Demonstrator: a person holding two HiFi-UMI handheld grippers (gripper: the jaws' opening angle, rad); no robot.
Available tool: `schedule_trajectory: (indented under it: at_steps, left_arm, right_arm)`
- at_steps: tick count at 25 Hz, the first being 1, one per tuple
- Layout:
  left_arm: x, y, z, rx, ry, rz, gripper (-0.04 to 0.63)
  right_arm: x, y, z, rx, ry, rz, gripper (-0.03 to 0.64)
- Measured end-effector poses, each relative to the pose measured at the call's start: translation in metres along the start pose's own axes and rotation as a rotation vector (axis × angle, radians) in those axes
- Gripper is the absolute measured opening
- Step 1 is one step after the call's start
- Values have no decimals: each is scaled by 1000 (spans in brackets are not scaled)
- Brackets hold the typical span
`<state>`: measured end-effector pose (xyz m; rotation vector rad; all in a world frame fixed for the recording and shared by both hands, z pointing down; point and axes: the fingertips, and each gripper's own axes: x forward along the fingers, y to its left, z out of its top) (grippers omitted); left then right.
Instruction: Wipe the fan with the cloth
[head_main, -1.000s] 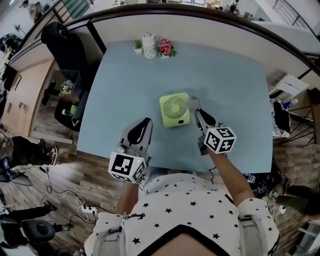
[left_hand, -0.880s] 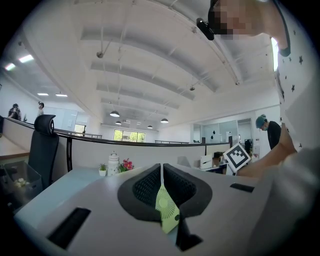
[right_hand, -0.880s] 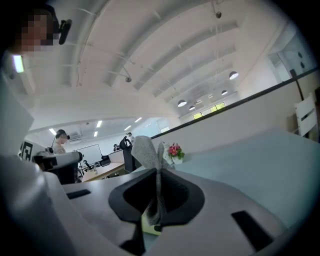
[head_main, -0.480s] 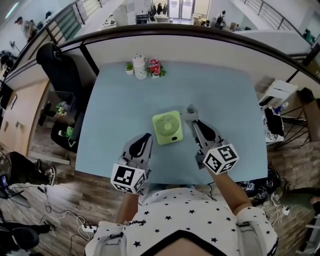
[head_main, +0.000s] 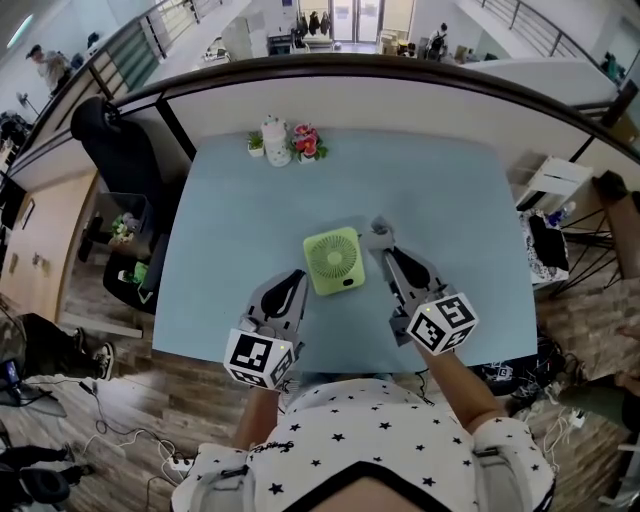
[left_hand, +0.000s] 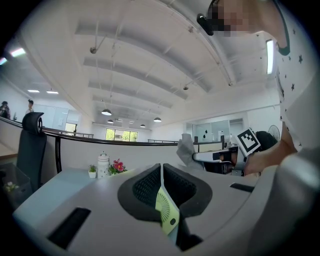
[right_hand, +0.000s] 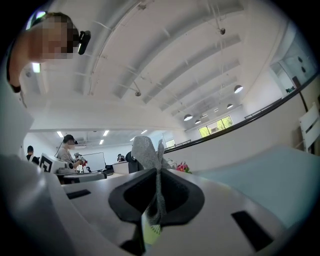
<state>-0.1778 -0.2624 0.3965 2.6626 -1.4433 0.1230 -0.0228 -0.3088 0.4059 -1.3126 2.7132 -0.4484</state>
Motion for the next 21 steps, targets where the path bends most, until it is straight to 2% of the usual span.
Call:
schedule_trajectory:
  at_steps: [7,21]
  left_arm:
    - [0,-1,1,-3,-9,1,40]
    - [0,2,-1,-13,-3,9,40]
  right_arm:
    - [-1,-3,1,50,-10,-6,20]
    - [0,4,3,69,-16,9,20]
